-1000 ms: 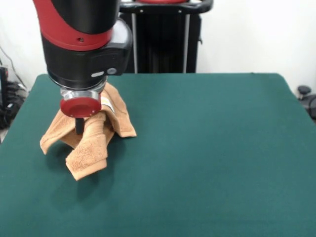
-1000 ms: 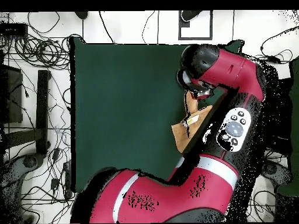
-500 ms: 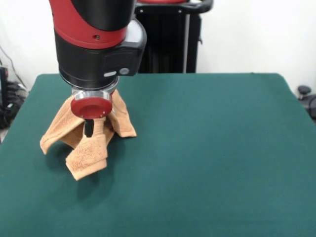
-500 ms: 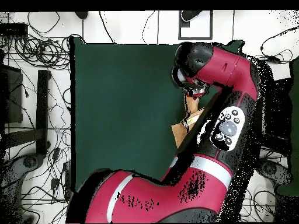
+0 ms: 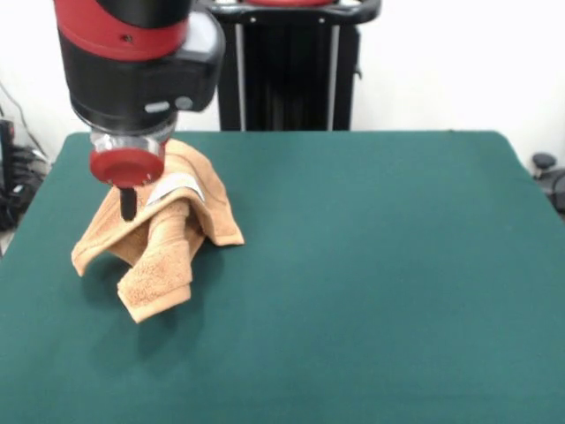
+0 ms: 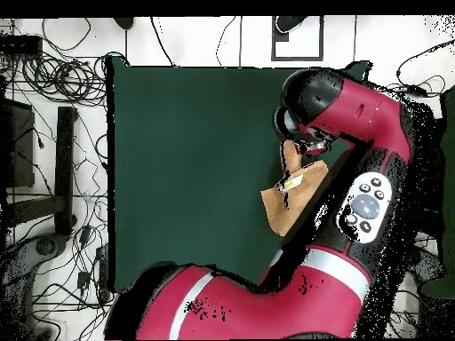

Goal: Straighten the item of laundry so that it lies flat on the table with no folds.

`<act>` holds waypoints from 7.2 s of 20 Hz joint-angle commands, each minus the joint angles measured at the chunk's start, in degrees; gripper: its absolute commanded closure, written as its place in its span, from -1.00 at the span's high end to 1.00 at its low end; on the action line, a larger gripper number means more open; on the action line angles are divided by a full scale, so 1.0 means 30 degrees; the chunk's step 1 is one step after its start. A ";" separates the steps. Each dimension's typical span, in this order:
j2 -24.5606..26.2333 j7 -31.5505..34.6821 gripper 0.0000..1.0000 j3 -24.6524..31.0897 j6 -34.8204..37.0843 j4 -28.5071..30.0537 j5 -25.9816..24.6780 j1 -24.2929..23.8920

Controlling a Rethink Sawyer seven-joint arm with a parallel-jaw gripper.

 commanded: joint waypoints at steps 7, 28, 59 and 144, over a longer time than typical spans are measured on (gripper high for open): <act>-0.0596 0.2799 1.00 0.2360 -0.1107 0.4497 0.0614 0.0739; 0.0783 0.3582 1.00 0.2726 -0.2548 0.4641 0.2435 0.1008; 0.0382 0.2135 1.00 0.5140 -0.4456 0.7963 0.3781 0.0303; -0.3878 0.5474 1.00 0.2210 -0.5006 1.3311 0.4484 0.0929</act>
